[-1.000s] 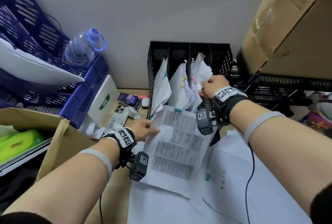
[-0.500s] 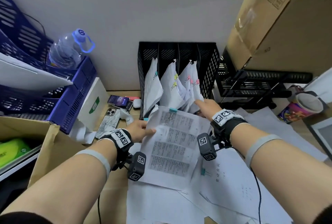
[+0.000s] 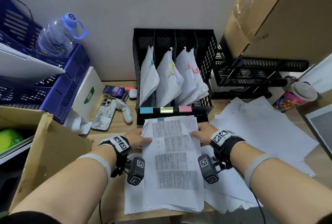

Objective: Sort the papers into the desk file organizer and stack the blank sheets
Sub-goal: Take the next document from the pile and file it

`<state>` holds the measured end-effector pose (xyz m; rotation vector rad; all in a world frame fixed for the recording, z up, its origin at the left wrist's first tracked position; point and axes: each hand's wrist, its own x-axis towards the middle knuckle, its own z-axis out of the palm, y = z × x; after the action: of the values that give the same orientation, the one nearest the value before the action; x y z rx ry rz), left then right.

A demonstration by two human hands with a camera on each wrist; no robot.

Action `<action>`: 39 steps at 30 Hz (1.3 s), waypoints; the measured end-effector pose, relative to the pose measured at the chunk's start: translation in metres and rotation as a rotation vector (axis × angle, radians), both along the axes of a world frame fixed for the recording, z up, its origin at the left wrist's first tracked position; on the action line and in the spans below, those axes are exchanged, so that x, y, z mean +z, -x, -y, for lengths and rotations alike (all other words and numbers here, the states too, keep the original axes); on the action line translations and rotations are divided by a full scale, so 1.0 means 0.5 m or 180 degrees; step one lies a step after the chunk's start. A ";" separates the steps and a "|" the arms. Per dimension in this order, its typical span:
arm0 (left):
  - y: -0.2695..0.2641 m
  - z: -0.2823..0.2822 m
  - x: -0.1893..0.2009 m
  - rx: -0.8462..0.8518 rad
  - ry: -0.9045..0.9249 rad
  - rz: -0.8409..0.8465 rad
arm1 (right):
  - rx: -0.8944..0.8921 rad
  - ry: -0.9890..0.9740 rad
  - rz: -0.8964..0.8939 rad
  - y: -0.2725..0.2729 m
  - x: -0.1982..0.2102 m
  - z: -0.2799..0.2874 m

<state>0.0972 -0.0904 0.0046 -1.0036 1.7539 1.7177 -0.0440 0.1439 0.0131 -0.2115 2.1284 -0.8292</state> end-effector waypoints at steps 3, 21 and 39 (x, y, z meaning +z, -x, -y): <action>-0.002 0.000 -0.001 0.0018 0.0211 -0.0121 | 0.0007 -0.0028 -0.0155 -0.004 -0.011 -0.001; 0.063 -0.033 0.069 -0.0480 -0.0088 -0.0622 | 0.0519 -0.0231 0.0153 -0.134 0.017 0.147; 0.219 0.071 0.137 -0.1387 0.3150 -0.0786 | 0.0592 0.0710 -0.1752 -0.031 0.249 0.150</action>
<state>-0.0120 -0.1260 0.0730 -0.6538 2.8127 0.6718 -0.0286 0.0690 0.1377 -0.8229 2.4613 -0.9760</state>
